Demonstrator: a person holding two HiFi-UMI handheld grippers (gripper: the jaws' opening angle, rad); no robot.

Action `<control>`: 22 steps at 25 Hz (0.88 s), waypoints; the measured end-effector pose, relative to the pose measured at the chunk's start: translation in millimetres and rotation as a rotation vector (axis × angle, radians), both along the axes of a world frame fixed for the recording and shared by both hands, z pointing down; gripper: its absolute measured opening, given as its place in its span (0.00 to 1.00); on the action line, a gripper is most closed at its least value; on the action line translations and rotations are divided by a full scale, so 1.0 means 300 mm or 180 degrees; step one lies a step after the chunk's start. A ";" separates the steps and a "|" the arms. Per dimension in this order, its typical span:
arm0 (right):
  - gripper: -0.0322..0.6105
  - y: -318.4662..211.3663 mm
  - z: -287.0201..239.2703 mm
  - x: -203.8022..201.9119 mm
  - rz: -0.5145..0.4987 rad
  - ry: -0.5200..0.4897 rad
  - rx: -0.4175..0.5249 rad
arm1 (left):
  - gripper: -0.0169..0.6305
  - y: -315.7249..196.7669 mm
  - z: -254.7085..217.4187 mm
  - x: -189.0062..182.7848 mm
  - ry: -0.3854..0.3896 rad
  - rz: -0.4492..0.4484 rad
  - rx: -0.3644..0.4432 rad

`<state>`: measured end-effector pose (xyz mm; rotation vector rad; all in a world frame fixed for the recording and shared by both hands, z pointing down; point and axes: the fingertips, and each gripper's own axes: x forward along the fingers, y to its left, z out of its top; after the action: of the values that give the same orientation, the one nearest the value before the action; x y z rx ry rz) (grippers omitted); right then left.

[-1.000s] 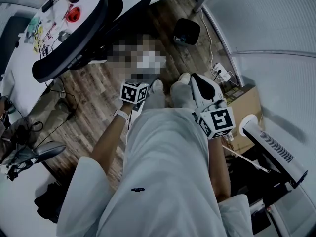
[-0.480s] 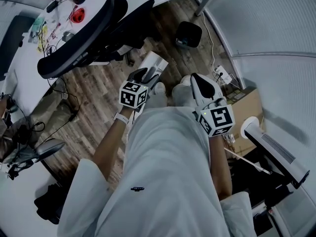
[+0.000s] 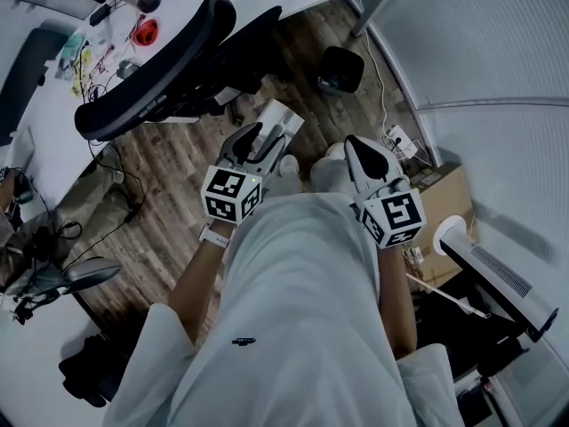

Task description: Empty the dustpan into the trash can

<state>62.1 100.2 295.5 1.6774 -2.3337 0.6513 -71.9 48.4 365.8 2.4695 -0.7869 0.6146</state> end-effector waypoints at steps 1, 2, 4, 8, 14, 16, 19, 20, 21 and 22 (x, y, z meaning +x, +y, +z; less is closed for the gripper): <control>0.07 -0.002 -0.010 0.000 -0.0011 0.0001 0.0017 | 0.36 -0.001 -0.038 0.004 0.0034 -0.0015 0.0068; 0.07 -0.004 -0.021 0.002 -0.0014 -0.0004 0.0041 | 0.36 -0.001 -0.073 0.007 0.0064 -0.0027 0.0126; 0.07 -0.009 -0.045 0.007 0.0001 -0.0025 0.0093 | 0.35 0.002 -0.134 0.009 0.0120 -0.0042 0.0202; 0.07 -0.016 -0.105 0.020 0.0046 -0.0080 0.0213 | 0.28 0.015 -0.247 0.010 0.0248 -0.0030 0.0273; 0.07 -0.026 -0.173 0.052 0.0067 -0.0098 0.0336 | 0.11 0.022 -0.382 0.012 0.0336 -0.0091 0.0417; 0.07 -0.025 -0.198 0.063 0.0103 -0.0108 0.0395 | 0.09 0.030 -0.415 0.012 0.0324 -0.0071 0.0452; 0.07 -0.018 -0.233 0.074 0.0135 -0.0136 0.0464 | 0.05 0.042 -0.455 0.019 0.0328 -0.0022 0.0482; 0.07 -0.014 -0.243 0.075 0.0139 -0.0132 0.0482 | 0.05 0.044 -0.464 0.019 0.0321 -0.0024 0.0497; 0.07 -0.010 -0.253 0.073 0.0140 -0.0120 0.0501 | 0.04 0.045 -0.471 0.017 0.0318 -0.0029 0.0508; 0.07 -0.005 -0.265 0.069 0.0133 -0.0104 0.0520 | 0.04 0.046 -0.478 0.013 0.0330 -0.0030 0.0510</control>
<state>82.7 98.8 216.1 1.8008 -2.4398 0.5112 -67.9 62.2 222.5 2.6168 -0.8356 0.4309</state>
